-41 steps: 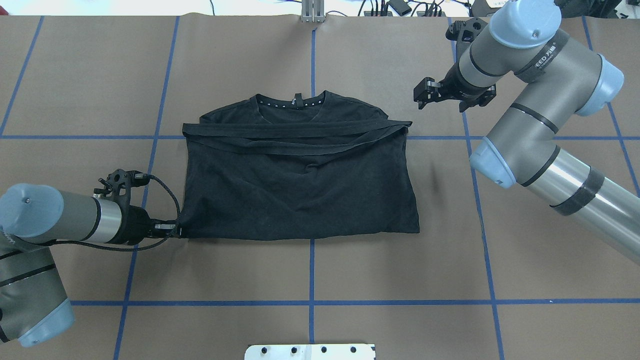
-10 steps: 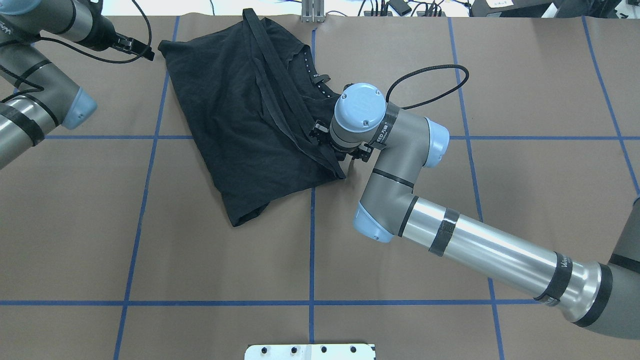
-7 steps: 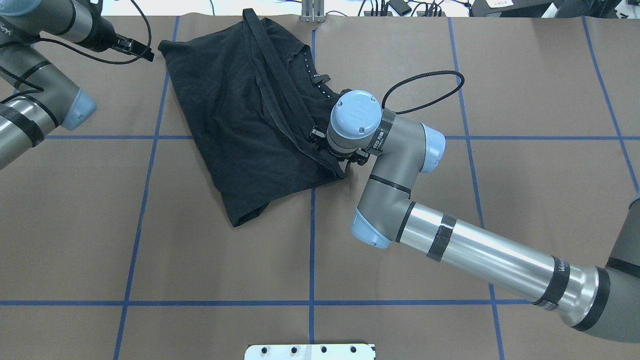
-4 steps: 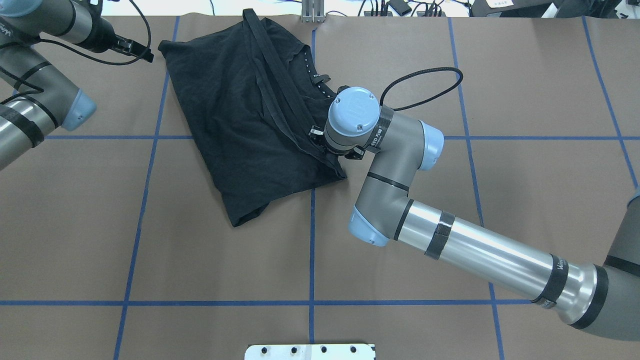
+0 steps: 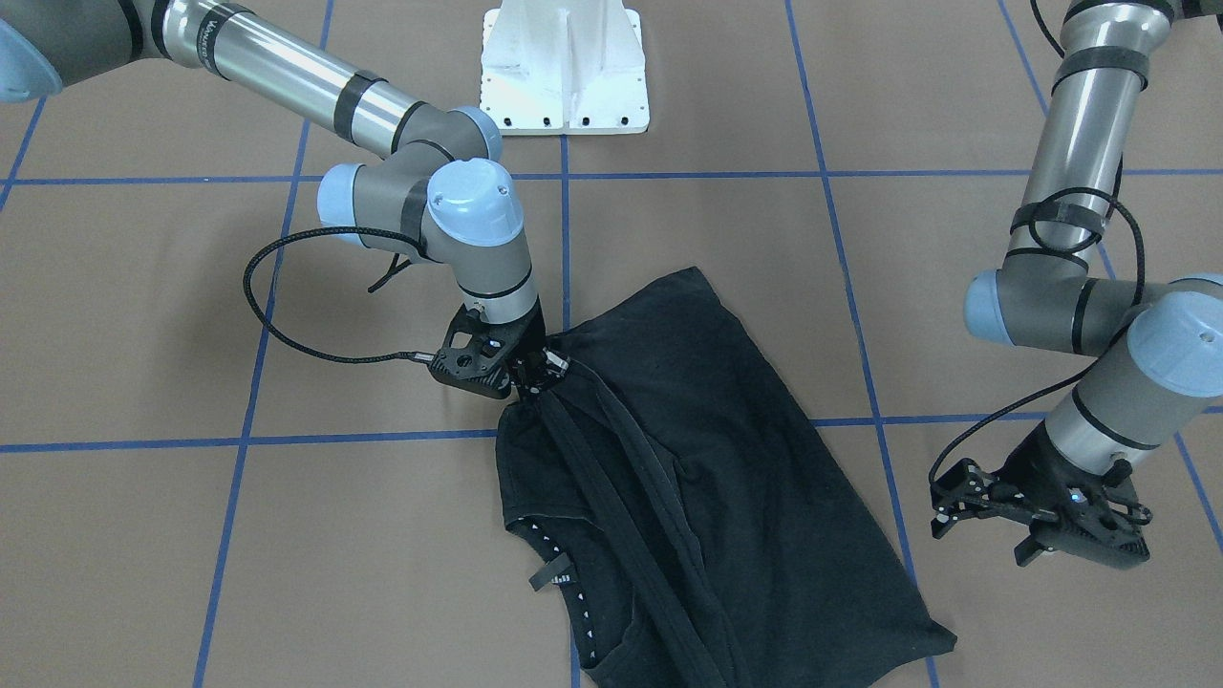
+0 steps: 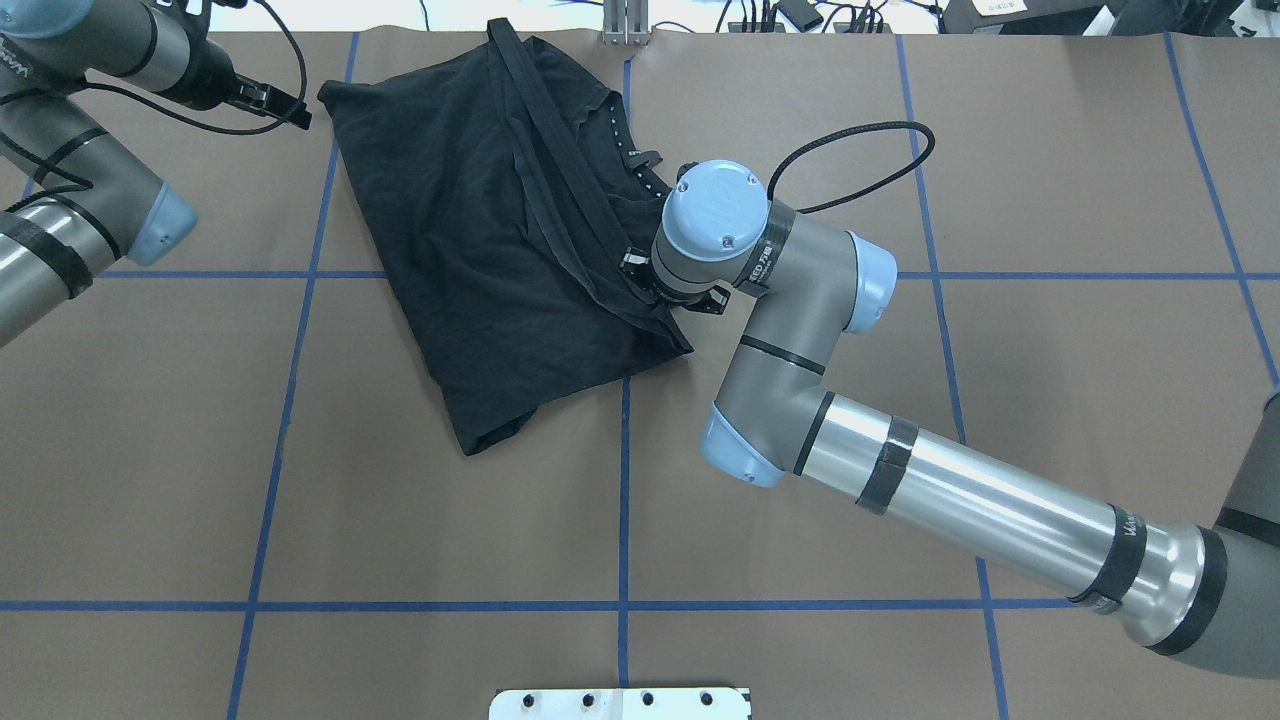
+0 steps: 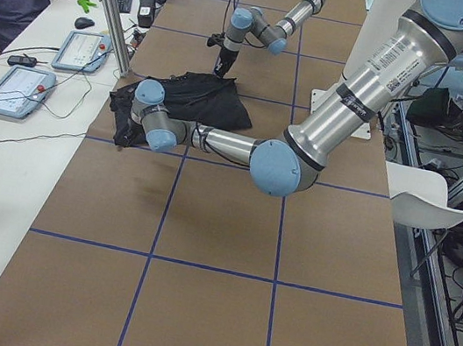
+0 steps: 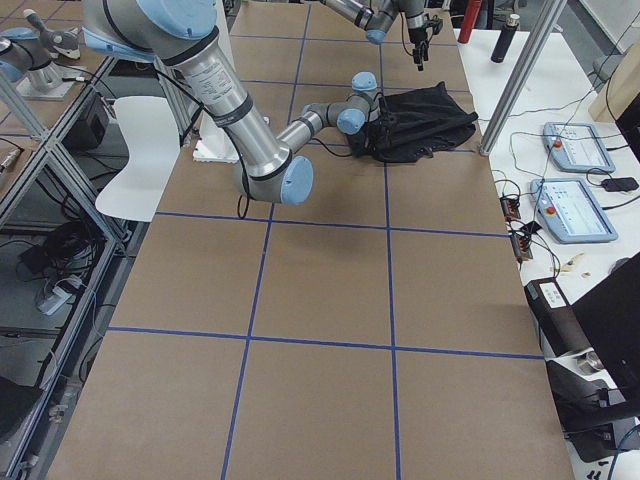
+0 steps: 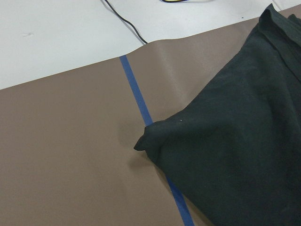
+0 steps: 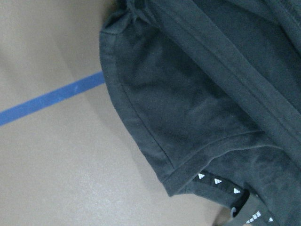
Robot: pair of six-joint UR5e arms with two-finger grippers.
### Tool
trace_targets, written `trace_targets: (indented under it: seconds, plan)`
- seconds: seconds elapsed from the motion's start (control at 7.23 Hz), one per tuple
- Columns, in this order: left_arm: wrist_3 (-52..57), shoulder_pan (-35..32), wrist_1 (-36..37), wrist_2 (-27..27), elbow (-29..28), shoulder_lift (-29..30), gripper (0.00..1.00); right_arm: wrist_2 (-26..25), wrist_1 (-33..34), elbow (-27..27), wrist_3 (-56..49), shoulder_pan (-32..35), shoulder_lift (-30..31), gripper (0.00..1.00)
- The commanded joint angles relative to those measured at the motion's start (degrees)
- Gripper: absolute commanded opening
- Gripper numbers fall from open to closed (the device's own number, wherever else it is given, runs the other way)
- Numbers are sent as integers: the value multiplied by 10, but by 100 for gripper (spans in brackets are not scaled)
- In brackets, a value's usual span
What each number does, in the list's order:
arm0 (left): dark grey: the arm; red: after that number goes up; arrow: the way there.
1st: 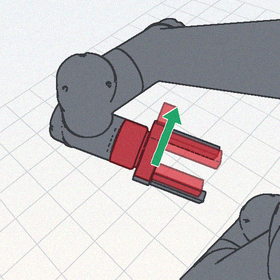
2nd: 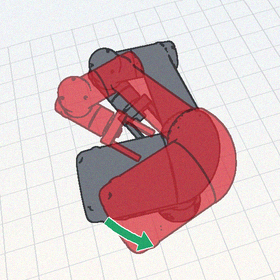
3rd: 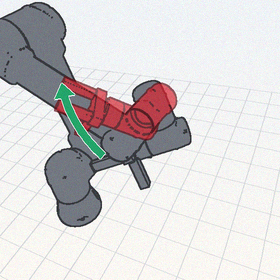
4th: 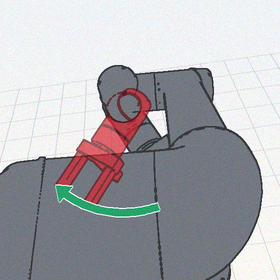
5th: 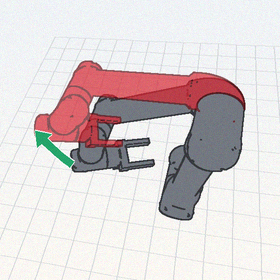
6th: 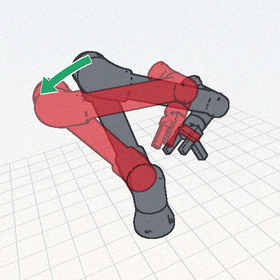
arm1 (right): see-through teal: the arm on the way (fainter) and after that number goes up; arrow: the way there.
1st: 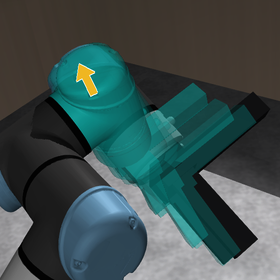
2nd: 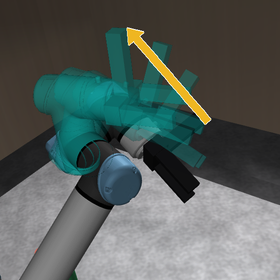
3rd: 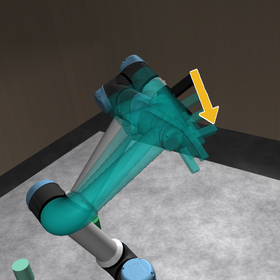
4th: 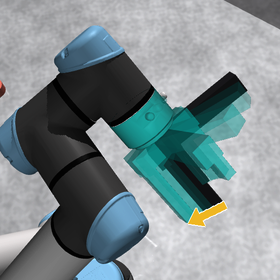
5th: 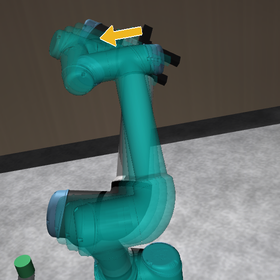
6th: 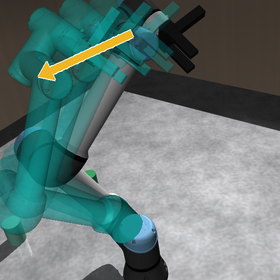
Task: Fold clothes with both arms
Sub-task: 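Pull the grasped shirt edge with the right gripper toward the robot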
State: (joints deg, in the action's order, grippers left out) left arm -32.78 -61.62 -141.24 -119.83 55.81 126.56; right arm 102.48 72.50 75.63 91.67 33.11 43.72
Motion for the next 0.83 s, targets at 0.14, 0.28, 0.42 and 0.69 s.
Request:
trace_targets:
  seconds: [0.14, 0.28, 0.42, 0.69]
  plan:
    - [-2, 7, 0, -1, 1, 0, 100, 0, 103, 185, 8, -62, 70, 0]
    - [-2, 7, -1, -1, 2, 0, 100, -26, 138, 246, 17, -100, 98, 0]
    - [-2, 8, -1, -1, 8, 0, 100, -56, 153, 281, 36, -130, 115, 0]
    - [-2, 10, 0, -1, 9, 0, 100, -87, 155, 289, 52, -163, 131, 0]
